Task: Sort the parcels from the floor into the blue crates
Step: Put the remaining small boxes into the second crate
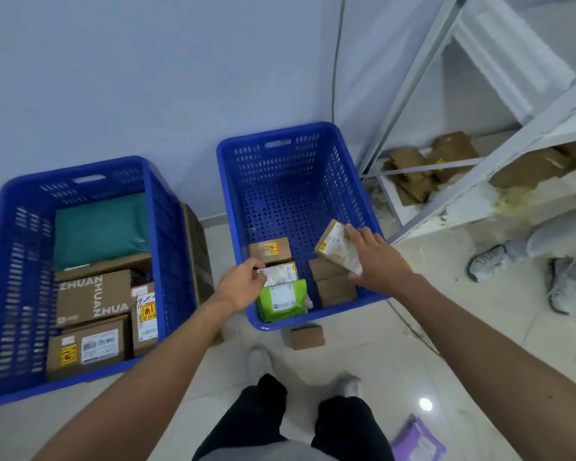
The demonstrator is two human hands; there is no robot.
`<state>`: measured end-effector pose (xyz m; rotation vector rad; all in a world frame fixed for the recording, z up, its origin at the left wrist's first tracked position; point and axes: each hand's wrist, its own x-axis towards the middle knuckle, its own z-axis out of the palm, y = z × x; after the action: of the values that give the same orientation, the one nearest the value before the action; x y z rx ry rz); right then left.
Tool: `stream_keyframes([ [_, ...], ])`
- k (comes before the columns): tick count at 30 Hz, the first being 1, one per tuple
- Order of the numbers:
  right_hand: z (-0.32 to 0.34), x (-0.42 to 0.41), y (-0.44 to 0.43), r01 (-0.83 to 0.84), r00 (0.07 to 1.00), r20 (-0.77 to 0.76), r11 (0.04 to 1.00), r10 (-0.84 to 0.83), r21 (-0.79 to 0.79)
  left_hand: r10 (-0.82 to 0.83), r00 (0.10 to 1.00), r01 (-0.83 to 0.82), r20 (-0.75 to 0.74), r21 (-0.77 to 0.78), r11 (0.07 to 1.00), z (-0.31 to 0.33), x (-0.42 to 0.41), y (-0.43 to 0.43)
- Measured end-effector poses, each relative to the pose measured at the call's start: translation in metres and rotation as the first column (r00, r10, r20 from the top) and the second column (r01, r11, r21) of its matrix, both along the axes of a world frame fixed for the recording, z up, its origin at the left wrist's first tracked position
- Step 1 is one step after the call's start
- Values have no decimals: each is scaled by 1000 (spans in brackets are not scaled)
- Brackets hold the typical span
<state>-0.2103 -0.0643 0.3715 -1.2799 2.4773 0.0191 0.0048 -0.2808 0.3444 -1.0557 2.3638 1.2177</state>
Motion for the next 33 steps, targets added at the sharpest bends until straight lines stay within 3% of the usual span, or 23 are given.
stream_keyframes([
  [9, -84, -70, -48, -234, 971, 92, 947, 218, 220, 181, 982, -184, 55, 42, 982, -47, -33, 18],
  [14, -153, -90, -49, -448, 894, 187, 837, 408, 315, 317, 945, -322, 81, 63, 945, -80, -64, 47],
  [19, -209, -105, -34, -584, 811, 325, 703, 487, 405, 395, 914, -403, 89, 97, 910, -119, -93, 75],
  [28, -275, -97, -15, -656, 749, 269, 621, 605, 430, 328, 921, -361, 210, 146, 921, -181, -112, 95],
  [33, -284, -91, -5, -640, 768, 355, 627, 533, 444, 267, 930, -301, 254, 104, 948, -190, -112, 103],
])
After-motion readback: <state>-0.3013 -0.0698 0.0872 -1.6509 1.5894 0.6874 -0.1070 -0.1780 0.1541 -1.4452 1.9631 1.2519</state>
